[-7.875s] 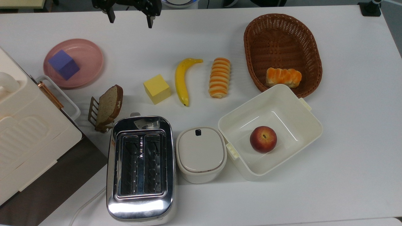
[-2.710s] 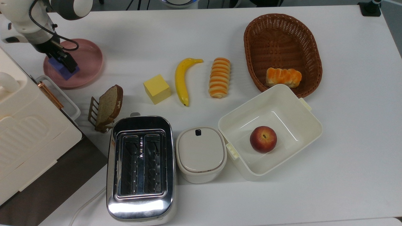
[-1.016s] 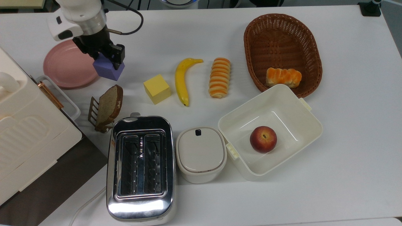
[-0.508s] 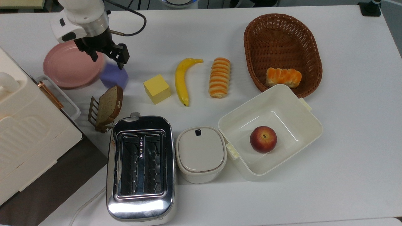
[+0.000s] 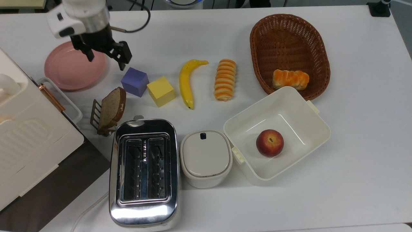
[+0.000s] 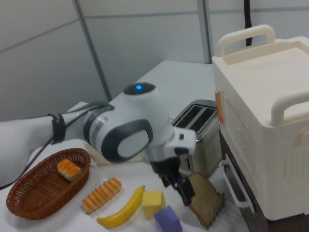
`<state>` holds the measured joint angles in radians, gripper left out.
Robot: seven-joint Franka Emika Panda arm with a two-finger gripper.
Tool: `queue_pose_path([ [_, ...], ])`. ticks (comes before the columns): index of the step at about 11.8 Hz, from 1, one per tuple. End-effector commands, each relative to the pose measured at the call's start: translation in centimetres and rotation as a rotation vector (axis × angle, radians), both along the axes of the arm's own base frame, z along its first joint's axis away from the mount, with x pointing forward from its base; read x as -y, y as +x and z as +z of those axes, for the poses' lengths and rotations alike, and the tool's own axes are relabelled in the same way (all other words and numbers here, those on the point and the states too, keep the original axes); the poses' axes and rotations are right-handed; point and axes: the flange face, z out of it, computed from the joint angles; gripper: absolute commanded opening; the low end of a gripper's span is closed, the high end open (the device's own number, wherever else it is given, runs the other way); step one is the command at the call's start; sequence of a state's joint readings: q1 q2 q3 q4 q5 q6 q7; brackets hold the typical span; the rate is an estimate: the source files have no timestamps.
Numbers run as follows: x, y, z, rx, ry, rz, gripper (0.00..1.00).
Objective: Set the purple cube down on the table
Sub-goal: 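Lower the cube onto the table and open the gripper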
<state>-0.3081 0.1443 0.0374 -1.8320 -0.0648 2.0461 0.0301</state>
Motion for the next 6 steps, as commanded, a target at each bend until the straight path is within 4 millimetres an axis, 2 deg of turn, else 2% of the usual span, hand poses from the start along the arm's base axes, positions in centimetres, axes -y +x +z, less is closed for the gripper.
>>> queue_pose_path([
  [1,-1.1,-2.4,11.7,0.074,-0.006,-0.018,1.00],
  [2,-1.8,-3.2,14.4,0.074,0.052,-0.022,1.00],
  [3,-3.4,-3.1,15.8,0.075,0.093,-0.005,1.00],
  [5,-10.3,-1.9,16.0,0.068,0.098,0.099,1.00],
  [6,-12.4,-1.7,16.0,0.064,0.098,0.112,1.00],
])
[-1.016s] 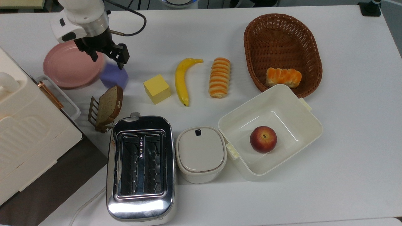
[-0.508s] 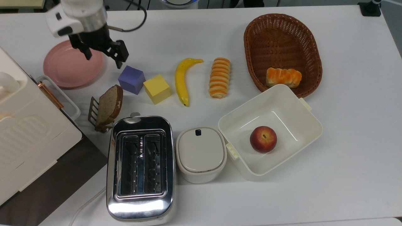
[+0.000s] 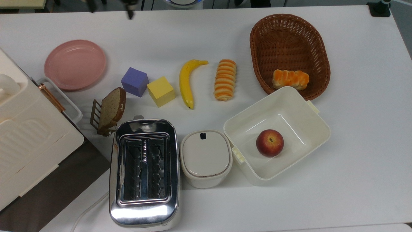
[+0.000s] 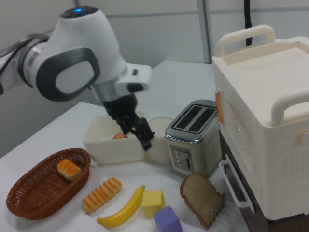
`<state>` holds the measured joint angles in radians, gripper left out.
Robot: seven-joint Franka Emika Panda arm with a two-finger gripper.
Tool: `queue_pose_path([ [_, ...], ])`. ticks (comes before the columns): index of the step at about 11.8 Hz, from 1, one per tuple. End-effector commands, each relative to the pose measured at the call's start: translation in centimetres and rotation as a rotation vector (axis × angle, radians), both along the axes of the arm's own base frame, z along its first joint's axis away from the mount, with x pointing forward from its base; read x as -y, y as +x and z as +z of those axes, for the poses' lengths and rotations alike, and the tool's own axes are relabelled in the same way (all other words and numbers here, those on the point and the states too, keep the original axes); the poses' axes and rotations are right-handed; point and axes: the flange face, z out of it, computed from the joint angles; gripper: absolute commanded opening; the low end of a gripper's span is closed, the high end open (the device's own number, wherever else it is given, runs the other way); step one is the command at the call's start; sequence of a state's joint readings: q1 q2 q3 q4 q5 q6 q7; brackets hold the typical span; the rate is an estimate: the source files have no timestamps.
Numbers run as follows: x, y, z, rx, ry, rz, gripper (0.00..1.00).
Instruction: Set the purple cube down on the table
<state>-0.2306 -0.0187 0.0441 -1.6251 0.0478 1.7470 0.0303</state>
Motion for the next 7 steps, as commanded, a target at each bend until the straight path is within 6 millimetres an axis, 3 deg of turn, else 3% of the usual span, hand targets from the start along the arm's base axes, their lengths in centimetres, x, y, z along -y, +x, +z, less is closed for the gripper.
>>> queue_pose_path([
  [1,-6.80,1.24,-1.00,-0.028,0.012,0.075,1.00],
  [2,-7.51,1.23,-0.91,-0.027,0.012,0.086,1.00],
  [7,-6.72,1.30,-1.26,-0.034,0.011,0.084,1.00],
])
